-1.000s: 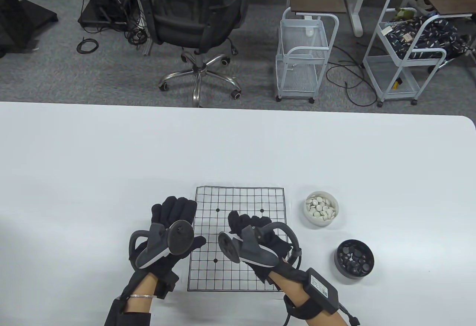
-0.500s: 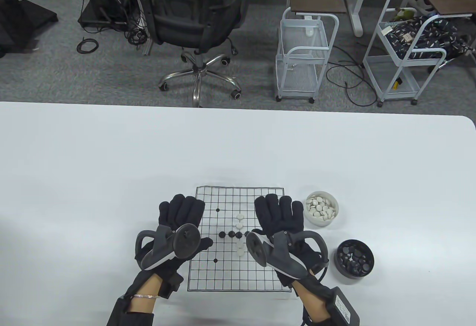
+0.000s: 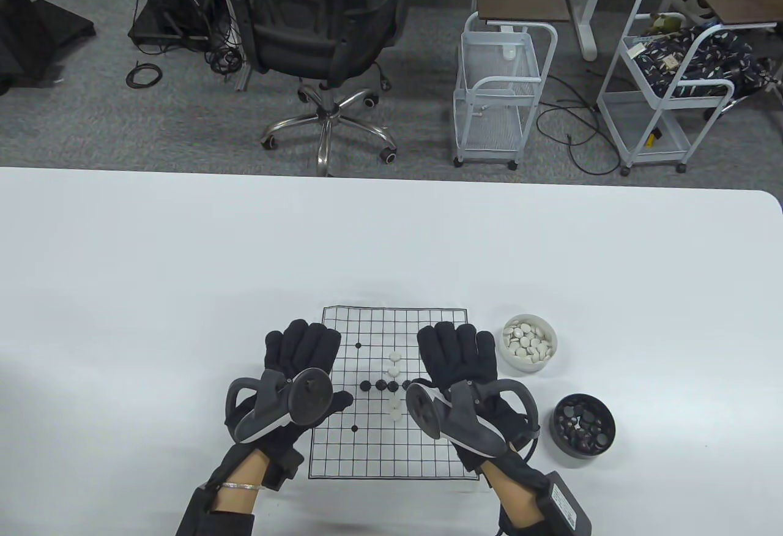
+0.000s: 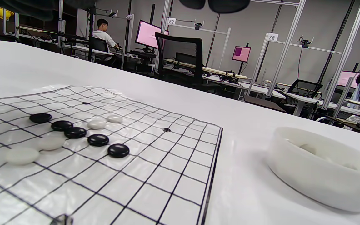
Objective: Place Go stones in plus sign pattern
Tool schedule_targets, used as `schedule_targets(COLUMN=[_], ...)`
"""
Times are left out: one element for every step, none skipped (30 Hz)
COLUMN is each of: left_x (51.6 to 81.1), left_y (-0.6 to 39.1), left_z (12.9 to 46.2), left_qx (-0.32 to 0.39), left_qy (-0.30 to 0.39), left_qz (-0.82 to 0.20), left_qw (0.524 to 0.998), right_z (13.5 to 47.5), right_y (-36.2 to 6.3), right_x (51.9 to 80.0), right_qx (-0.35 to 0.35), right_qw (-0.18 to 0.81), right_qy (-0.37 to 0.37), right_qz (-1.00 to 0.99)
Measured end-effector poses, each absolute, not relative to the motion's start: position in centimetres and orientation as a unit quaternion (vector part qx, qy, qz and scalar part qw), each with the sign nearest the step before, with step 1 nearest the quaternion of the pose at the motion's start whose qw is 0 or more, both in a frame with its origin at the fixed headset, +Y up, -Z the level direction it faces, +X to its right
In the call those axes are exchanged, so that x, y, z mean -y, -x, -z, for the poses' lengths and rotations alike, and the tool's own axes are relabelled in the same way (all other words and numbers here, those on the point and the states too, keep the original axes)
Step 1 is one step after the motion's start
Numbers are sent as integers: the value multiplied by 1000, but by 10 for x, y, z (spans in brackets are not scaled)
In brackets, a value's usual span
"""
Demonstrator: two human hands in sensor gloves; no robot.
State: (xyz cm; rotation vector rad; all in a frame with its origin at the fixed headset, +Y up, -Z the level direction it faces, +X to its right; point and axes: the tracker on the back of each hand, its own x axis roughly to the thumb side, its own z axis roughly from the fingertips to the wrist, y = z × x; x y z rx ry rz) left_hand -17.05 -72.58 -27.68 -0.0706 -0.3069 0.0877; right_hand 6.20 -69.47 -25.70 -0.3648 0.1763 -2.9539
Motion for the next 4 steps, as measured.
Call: schedule_targets(left_x=[726, 725, 725, 725], left_y=[170, 170, 170, 170], left_z=[277, 277, 277, 277], left_qx=[153, 153, 153, 153], left_qy=[35, 34, 34, 34], left_qz=[-42, -41, -41, -40], left_qw=[987, 987, 987, 987], right_z=[257, 258, 258, 258], right_y=[-62, -62, -62, -62], right_x=[695, 695, 696, 696], right_qx=[-59, -58, -58, -57], right_qw=[78, 77, 76, 76], right_qy=[122, 122, 122, 122], right_qz=[988, 988, 988, 988])
